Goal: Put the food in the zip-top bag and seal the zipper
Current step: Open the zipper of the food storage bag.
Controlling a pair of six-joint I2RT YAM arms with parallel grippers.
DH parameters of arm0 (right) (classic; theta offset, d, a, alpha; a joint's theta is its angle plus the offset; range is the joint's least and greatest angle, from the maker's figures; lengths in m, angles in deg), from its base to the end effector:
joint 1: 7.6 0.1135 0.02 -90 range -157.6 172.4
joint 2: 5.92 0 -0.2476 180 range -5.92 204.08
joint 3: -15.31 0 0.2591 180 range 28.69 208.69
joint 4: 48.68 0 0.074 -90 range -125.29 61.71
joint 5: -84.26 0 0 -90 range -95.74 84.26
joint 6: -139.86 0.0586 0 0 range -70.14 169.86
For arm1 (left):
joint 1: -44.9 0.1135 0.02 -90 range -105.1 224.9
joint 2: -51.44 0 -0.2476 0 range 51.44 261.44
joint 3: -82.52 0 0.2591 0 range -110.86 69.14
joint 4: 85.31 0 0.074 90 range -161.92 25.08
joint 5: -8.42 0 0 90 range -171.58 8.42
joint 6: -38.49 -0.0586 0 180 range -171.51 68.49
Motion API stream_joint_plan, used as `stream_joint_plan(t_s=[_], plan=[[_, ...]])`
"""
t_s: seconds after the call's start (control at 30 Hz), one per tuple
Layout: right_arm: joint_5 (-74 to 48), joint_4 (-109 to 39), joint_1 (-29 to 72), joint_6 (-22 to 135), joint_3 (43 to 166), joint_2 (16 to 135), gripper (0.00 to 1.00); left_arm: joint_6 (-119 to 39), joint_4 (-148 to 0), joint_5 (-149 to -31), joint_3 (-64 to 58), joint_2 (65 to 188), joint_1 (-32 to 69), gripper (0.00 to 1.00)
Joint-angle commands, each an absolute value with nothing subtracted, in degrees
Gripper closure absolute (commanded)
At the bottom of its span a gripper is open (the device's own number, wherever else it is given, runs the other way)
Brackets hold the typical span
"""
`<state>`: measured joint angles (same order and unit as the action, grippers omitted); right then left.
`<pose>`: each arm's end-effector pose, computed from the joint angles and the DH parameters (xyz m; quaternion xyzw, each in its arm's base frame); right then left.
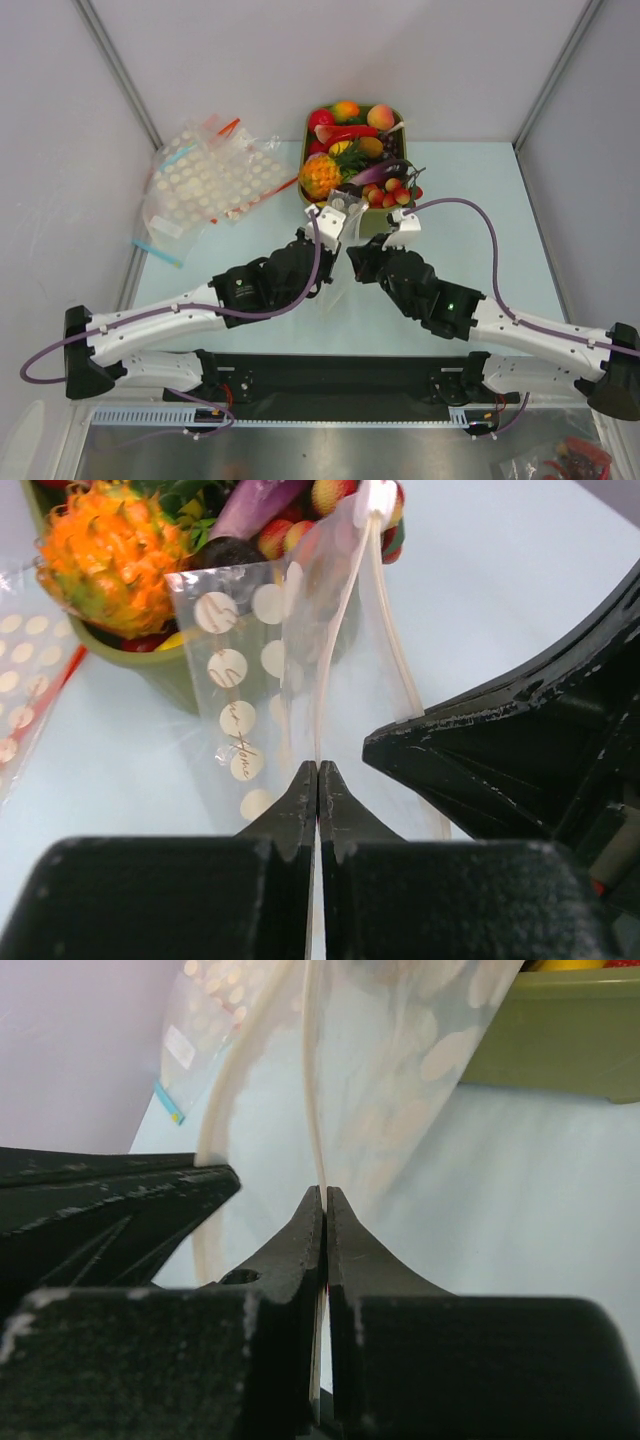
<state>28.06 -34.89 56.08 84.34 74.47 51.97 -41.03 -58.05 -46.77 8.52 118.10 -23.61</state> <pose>0.1477 0.2250 0.3024 -0.0121 0.7681 0.3039 0.5635 0.1387 -0.2610 0.3323 0.2288 0.7665 -0.1595 0.5785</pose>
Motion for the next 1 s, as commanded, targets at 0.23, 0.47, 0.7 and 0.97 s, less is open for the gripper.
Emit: stream_joint_plan(t_s=[0.23, 0.47, 0.7, 0.97], plan=[[29.1, -37.9, 56.2, 84.5, 76.5, 54.1, 1.00, -40.8, -53.3, -45.6, 4.7, 118.1, -23.8, 0.90], [29.7, -38.8, 55.3, 85.3, 74.9, 51.5, 1.00, -40.7, -54.7, -47.0, 3.9, 124.6, -23.9, 0.74], [29.9, -38.3, 53.8, 87.0, 74.2, 49.9, 1.00, -39.6, -51.7, -45.9, -0.4, 131.9, -23.8, 0.73], [28.6, -38.5, 53.0, 87.1, 73.9, 49.4, 0.98, -39.8, -50.6, -40.6, 0.8, 127.8, -23.8, 0.93]])
